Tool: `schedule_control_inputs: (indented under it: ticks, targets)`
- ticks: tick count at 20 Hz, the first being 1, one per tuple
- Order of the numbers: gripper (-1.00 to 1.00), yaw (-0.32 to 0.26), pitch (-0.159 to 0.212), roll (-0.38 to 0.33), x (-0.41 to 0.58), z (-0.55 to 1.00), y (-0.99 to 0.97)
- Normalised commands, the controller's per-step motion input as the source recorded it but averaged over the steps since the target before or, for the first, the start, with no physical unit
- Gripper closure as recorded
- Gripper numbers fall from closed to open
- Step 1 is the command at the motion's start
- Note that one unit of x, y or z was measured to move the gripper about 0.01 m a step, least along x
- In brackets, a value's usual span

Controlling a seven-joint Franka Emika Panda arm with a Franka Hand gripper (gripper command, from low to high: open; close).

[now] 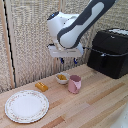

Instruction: Carefully navigate your gripper to the air fryer's handle. Confidently seize the handle using your gripper. Gradually bring the handle toward yourself to access the air fryer.

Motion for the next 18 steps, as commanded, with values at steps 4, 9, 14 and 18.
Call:
schedule_control_inputs:
  ticks: [4, 9, 14, 18]
  targets:
    - [-1.00, 0.032, -0.237, -0.374, 0.068, 0.00, -0.04]
    - [-1.00, 0.136, -0.266, -0.363, 0.000, 0.00, -0.16]
    - [-1.00, 0.138, -0.258, -0.357, 0.002, 0.00, -0.29]
    - [-1.00, 0.007, -0.219, -0.264, 0.031, -0.14, -0.61]
